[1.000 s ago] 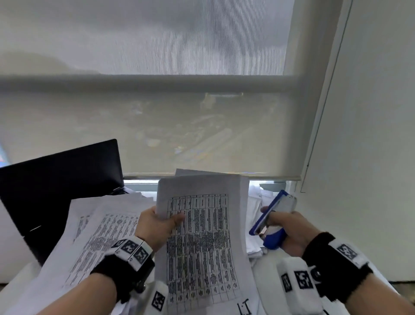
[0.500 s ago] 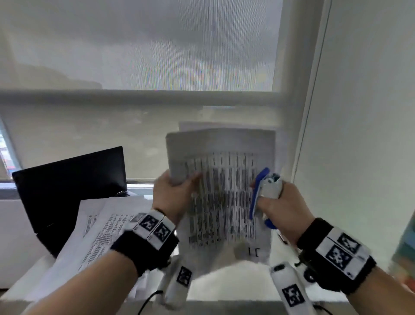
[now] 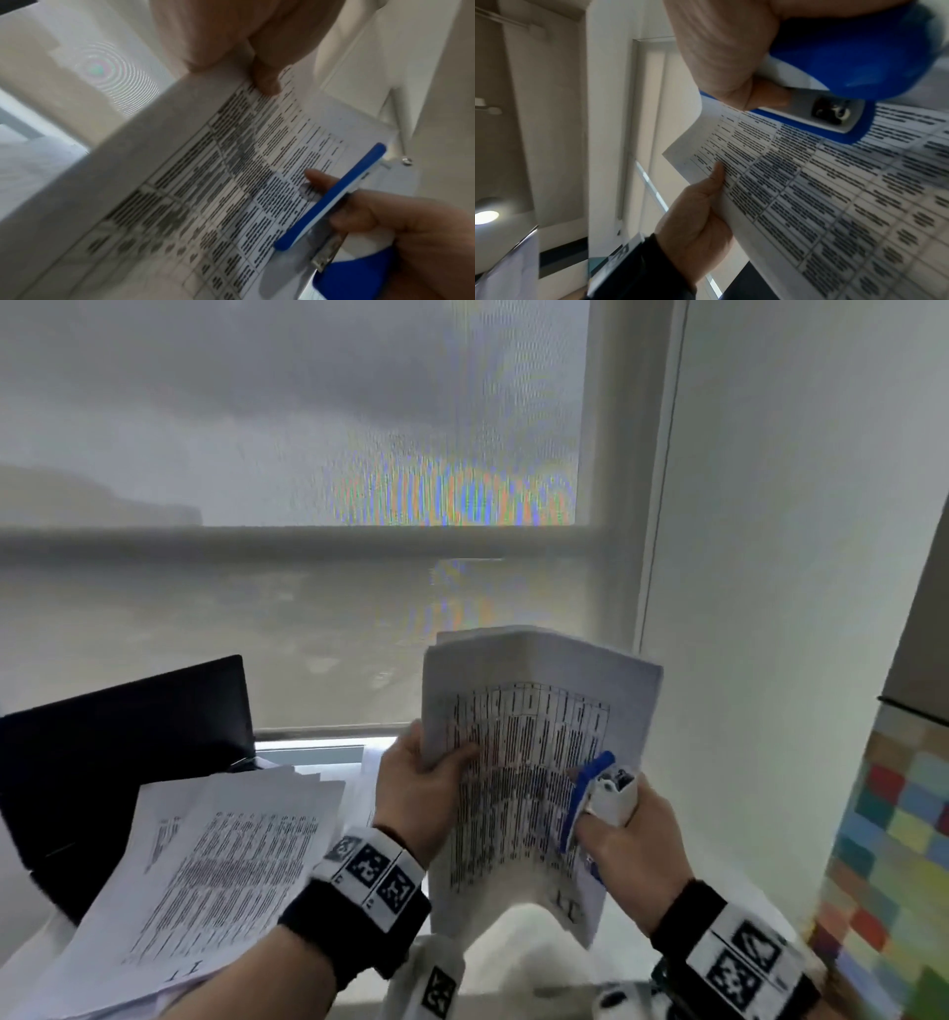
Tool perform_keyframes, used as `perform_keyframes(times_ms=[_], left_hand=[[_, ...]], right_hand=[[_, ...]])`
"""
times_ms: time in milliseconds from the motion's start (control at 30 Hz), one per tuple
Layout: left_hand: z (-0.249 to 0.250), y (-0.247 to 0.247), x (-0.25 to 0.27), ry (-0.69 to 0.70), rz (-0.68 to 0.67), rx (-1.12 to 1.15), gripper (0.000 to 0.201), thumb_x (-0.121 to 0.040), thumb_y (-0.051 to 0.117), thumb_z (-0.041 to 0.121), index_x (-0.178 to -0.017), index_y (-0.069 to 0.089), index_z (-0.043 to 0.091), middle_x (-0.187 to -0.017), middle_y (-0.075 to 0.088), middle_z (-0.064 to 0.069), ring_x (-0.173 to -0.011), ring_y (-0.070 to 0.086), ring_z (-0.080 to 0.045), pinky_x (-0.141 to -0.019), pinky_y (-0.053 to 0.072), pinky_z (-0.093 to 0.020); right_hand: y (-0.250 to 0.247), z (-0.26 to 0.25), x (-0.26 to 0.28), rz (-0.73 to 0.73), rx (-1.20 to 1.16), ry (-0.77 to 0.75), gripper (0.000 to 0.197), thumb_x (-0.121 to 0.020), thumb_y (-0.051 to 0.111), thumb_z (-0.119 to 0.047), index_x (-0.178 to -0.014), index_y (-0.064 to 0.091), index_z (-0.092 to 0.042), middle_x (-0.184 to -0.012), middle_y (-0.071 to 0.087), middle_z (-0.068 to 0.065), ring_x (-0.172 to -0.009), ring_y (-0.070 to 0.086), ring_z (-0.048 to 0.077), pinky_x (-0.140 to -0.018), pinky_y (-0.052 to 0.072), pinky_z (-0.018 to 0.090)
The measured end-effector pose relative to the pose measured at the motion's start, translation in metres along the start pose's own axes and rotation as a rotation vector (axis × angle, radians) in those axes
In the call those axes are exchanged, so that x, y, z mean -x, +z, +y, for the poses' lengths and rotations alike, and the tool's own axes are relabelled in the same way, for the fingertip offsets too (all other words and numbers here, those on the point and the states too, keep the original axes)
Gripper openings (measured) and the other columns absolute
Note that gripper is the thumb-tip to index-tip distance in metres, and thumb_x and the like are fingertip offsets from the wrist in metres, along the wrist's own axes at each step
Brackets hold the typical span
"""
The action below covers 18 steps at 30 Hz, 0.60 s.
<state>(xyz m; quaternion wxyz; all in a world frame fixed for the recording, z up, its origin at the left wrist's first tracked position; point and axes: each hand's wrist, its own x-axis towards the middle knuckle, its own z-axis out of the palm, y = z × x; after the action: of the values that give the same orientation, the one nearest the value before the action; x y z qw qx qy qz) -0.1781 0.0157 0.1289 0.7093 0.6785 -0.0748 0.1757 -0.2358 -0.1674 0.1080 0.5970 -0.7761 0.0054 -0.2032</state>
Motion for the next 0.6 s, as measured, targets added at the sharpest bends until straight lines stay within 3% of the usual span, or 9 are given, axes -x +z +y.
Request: perform_keyframes(times_ms=[100,167,300,400,467,500,600], left_hand=[[-0.008,0.001,0.003,-0.014,-0.026,-0.074,0.025,-0.074,0.08,0.023,-0.094,0.066,0.017,-0.087,0.075,-0.001,-0.083,0.072,-0.021,-0.076,0.06,-0.042],[-0.016,-0.002,0.006,-0.034,0.01,-0.089,0.03,-0.073,0.083,0.022,-0.094,0.064,0.014,-0.089,0.074,-0.006,-0.083,0.071,-0.024,-0.077,0.059,-0.046],[-0.022,-0.003,0.001,-0.041,0.088,-0.067,0.024,-0.079,0.079,0.029,-0.09,0.064,0.014,-0.086,0.073,-0.008,-0.078,0.069,-0.024,-0.076,0.058,-0.048],[-0.019,0.008,0.007,0.003,0.012,-0.144,0.016,-0.089,0.068,0.029,-0.089,0.064,0.013,-0.085,0.071,-0.005,-0.081,0.067,-0.026,-0.077,0.056,-0.051],[-0.018,0.012,0.007,0.051,0.004,-0.147,0.02,-0.087,0.066,0.036,-0.09,0.065,0.016,-0.086,0.071,-0.003,-0.084,0.067,-0.024,-0.078,0.055,-0.047],[-0.018,0.011,0.005,0.055,0.018,-0.127,0.021,-0.086,0.067,0.036,-0.091,0.065,0.016,-0.086,0.072,-0.002,-0.082,0.067,-0.022,-0.078,0.055,-0.046],[-0.024,0.005,0.001,0.002,0.03,-0.107,0.01,-0.085,0.074,0.023,-0.089,0.066,0.02,-0.085,0.074,0.001,-0.082,0.07,-0.017,-0.076,0.057,-0.037]], right_hand=[[-0.001,-0.002,0.0,-0.043,-0.032,-0.04,0.031,-0.074,0.059,0.006,-0.098,0.057,-0.013,-0.079,0.057,0.013,-0.045,0.047,0.01,-0.042,0.039,0.023],[-0.001,0.002,0.003,-0.087,0.01,-0.016,0.027,-0.07,0.06,-0.004,-0.086,0.06,-0.026,-0.087,0.053,0.014,-0.048,0.046,0.013,-0.046,0.04,0.023],[-0.003,0.011,0.004,-0.029,0.053,0.001,0.031,-0.058,0.058,-0.017,-0.082,0.059,-0.035,-0.095,0.054,0.012,-0.054,0.05,0.019,-0.048,0.044,0.028],[0.002,0.011,0.005,-0.101,0.107,-0.05,0.022,-0.063,0.06,-0.009,-0.079,0.061,-0.024,-0.099,0.052,0.005,-0.063,0.055,0.022,-0.051,0.049,0.034],[0.003,0.011,0.004,-0.096,0.07,-0.07,0.026,-0.069,0.06,0.002,-0.08,0.063,-0.021,-0.1,0.051,0.007,-0.066,0.055,0.023,-0.051,0.048,0.031],[0.001,0.011,0.002,-0.067,0.024,-0.054,0.029,-0.071,0.06,0.004,-0.084,0.062,-0.022,-0.097,0.053,0.011,-0.06,0.053,0.021,-0.048,0.045,0.029],[-0.011,0.016,-0.006,0.024,-0.099,0.056,0.031,-0.076,0.055,0.015,-0.102,0.054,-0.003,-0.076,0.05,0.014,-0.042,0.042,0.009,-0.039,0.035,0.022]])
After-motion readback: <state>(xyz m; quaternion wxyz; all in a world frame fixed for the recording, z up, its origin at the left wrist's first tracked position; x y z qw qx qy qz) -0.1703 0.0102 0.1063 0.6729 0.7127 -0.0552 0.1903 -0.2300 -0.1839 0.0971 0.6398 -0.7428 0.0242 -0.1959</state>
